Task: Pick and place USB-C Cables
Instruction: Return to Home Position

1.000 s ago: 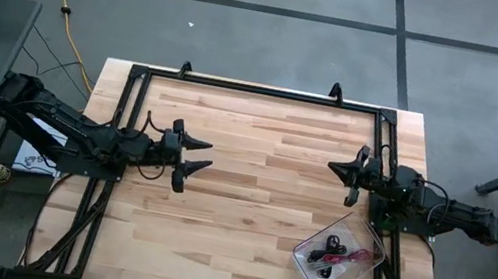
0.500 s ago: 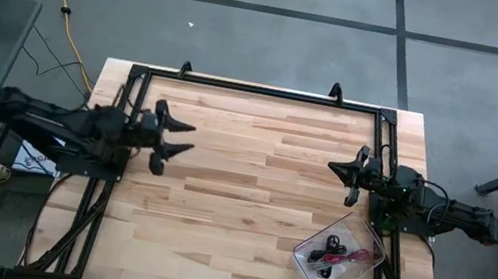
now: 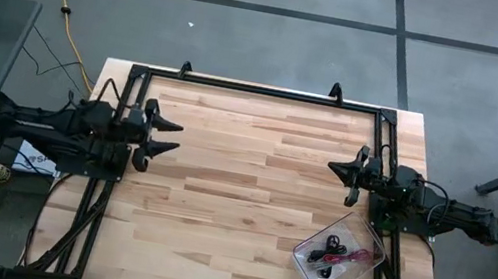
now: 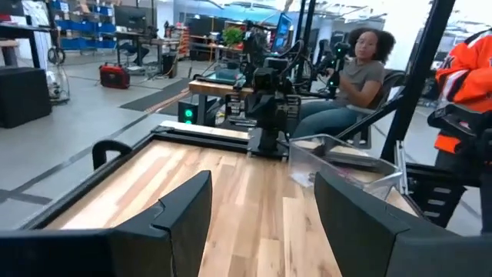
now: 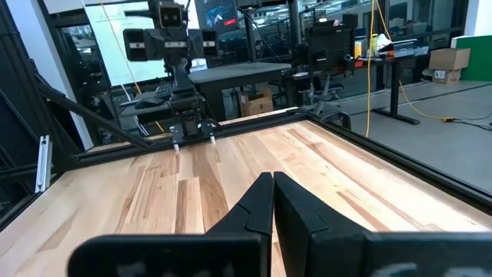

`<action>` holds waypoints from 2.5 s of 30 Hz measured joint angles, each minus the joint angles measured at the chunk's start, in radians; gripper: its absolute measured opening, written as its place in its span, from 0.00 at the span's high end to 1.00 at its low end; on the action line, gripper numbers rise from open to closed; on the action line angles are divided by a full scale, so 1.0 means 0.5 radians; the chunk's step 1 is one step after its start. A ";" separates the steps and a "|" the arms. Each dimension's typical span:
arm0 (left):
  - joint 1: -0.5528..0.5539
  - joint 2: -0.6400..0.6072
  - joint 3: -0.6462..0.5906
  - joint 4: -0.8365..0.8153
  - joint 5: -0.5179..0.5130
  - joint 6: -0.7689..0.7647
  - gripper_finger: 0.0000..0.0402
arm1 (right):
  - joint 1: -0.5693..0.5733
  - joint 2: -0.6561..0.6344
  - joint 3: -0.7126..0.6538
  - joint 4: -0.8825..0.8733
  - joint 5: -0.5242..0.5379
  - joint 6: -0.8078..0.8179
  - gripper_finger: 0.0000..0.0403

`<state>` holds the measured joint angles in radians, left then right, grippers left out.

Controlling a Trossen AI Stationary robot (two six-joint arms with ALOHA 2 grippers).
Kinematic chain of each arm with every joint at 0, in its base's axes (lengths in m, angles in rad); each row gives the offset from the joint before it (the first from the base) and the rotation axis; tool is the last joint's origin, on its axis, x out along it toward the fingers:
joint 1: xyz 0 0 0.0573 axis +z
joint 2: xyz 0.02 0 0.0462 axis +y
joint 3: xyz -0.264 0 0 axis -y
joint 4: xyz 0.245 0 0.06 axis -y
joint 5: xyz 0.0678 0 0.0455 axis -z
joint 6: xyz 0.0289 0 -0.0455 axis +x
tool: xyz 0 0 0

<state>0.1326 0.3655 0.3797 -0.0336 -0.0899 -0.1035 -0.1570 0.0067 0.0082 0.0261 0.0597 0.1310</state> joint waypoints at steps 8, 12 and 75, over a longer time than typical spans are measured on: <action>0.000 -0.266 -0.449 0.240 -0.191 -0.084 0.54 | 0.000 0.000 0.000 0.000 0.000 0.000 0.99; 0.000 -0.403 -0.603 0.261 -0.196 -0.102 0.70 | 0.000 0.000 0.000 0.000 0.001 0.000 0.99; -0.005 -0.580 -0.735 0.150 -0.207 0.057 1.00 | 0.000 0.001 0.000 0.000 0.000 0.000 0.99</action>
<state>0.1299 0.0757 0.0120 0.0414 -0.1932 -0.0750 -0.1570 0.0071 0.0082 0.0261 0.0597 0.1310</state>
